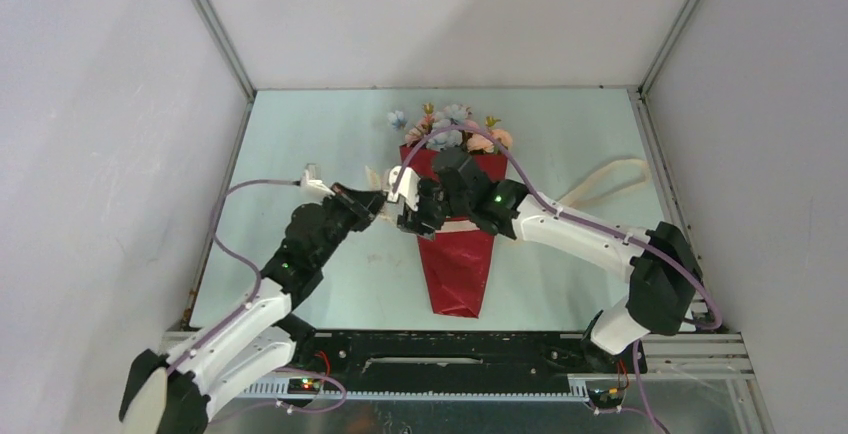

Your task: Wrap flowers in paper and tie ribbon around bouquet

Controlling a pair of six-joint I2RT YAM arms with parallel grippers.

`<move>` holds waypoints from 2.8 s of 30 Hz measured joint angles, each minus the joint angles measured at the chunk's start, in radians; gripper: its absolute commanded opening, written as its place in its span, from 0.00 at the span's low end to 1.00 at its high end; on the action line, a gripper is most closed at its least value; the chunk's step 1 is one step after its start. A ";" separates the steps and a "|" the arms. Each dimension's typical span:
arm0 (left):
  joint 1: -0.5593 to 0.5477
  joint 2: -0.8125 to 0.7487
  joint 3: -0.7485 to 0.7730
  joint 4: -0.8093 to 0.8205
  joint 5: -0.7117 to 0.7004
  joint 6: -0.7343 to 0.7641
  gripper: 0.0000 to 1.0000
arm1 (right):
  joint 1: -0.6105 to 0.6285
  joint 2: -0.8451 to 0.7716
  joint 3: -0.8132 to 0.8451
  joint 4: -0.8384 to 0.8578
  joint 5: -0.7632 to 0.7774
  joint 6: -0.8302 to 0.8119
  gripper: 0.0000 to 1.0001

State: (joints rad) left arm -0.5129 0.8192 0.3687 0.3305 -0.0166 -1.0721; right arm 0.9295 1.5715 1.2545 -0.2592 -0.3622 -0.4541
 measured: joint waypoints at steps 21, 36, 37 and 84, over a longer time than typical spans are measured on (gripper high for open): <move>0.289 -0.196 0.204 -0.678 -0.609 0.224 0.00 | -0.387 -0.253 -0.338 -0.227 0.673 0.870 0.92; 0.291 -0.185 0.222 -0.692 -0.636 0.256 0.00 | -0.518 0.085 -0.341 -0.204 0.594 1.056 0.50; 0.292 -0.183 0.222 -0.692 -0.637 0.261 0.00 | -0.520 0.092 -0.335 -0.198 0.593 1.057 0.36; 0.924 0.452 0.761 -0.824 -0.579 0.295 0.95 | -1.439 -0.282 -0.130 -0.355 0.537 0.792 0.50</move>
State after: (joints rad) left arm 0.4110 1.2709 1.1294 -0.4931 -0.5953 -0.7769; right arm -0.5095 1.2892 1.1240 -0.6144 0.1753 0.3374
